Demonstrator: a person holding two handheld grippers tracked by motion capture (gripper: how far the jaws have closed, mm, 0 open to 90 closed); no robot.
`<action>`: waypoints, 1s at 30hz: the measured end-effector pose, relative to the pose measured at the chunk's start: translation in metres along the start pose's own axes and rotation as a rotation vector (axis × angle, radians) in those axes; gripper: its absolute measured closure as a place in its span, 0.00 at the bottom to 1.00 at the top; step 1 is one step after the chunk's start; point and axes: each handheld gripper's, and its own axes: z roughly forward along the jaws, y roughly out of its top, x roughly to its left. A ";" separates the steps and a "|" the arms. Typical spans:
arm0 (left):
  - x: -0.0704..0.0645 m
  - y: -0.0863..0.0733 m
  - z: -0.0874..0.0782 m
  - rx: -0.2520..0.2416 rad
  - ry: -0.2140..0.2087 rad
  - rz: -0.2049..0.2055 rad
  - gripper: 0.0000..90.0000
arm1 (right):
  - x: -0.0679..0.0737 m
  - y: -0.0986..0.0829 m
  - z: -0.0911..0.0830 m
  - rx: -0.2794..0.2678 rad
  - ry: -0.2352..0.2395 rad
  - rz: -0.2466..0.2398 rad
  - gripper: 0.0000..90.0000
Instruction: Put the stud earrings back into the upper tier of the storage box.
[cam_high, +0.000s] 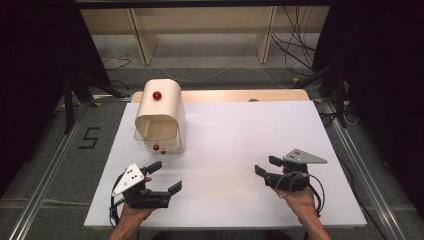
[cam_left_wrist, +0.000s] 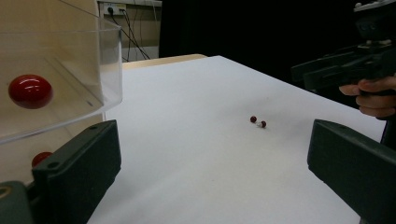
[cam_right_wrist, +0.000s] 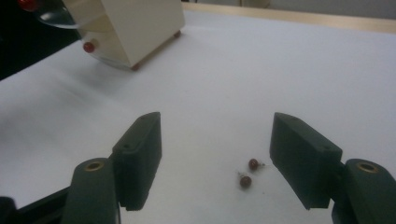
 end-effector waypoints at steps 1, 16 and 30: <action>0.000 0.000 0.000 0.000 0.000 -0.001 0.03 | -0.004 0.004 0.005 0.035 -0.016 0.007 0.41; 0.000 0.000 0.000 -0.003 0.004 -0.001 0.03 | -0.018 0.008 0.054 0.282 -0.080 0.036 0.47; 0.000 0.000 -0.001 -0.010 0.005 0.000 0.03 | -0.028 0.003 0.079 0.399 -0.117 0.078 0.54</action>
